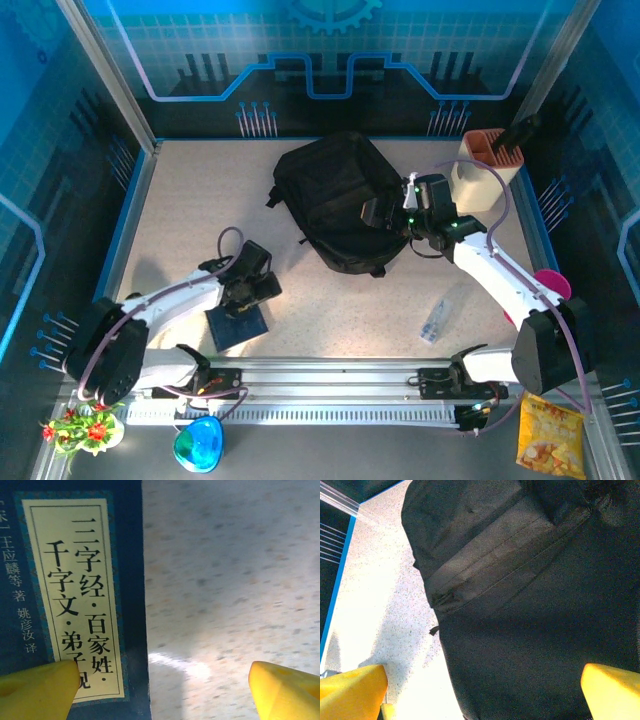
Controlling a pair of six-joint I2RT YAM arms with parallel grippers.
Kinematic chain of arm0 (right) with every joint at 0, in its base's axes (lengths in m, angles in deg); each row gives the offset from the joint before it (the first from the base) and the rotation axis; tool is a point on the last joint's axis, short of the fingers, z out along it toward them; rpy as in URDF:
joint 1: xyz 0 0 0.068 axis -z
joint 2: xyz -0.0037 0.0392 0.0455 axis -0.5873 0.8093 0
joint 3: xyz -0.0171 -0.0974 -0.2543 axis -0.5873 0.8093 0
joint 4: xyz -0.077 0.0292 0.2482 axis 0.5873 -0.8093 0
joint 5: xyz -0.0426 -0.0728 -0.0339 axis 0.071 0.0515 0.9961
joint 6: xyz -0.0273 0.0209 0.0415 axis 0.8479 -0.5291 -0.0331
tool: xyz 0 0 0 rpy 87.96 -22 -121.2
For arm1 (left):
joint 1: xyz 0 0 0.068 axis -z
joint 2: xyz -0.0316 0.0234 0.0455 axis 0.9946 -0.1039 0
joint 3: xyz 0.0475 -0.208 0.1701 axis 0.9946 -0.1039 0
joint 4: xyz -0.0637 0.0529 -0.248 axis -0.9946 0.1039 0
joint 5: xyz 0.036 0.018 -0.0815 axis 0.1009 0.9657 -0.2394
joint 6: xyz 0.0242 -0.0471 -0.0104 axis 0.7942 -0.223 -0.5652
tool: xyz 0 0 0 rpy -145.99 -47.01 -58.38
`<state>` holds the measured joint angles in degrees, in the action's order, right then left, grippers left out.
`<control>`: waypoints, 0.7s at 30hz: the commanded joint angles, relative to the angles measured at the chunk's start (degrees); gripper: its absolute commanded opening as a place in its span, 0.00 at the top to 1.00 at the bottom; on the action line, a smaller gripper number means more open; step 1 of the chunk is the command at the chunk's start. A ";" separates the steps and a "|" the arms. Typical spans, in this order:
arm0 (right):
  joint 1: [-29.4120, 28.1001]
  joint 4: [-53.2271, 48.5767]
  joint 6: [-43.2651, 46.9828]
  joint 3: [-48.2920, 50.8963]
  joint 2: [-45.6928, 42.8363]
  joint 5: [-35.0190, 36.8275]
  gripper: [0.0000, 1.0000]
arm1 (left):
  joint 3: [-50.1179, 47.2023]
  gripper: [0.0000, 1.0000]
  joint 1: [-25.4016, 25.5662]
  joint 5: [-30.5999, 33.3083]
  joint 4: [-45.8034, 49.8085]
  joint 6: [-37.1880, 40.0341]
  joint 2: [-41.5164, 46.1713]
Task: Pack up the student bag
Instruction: Move the book to the center of the table.
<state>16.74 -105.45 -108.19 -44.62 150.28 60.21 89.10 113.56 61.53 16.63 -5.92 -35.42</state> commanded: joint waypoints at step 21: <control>-13.16 -4.83 3.77 -8.57 5.92 3.89 0.05 | 9.65 0.01 -6.81 0.32 2.19 9.18 2.13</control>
<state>6.95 -108.80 -106.42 -50.55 154.26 62.29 101.20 108.86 57.67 12.76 0.38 -37.61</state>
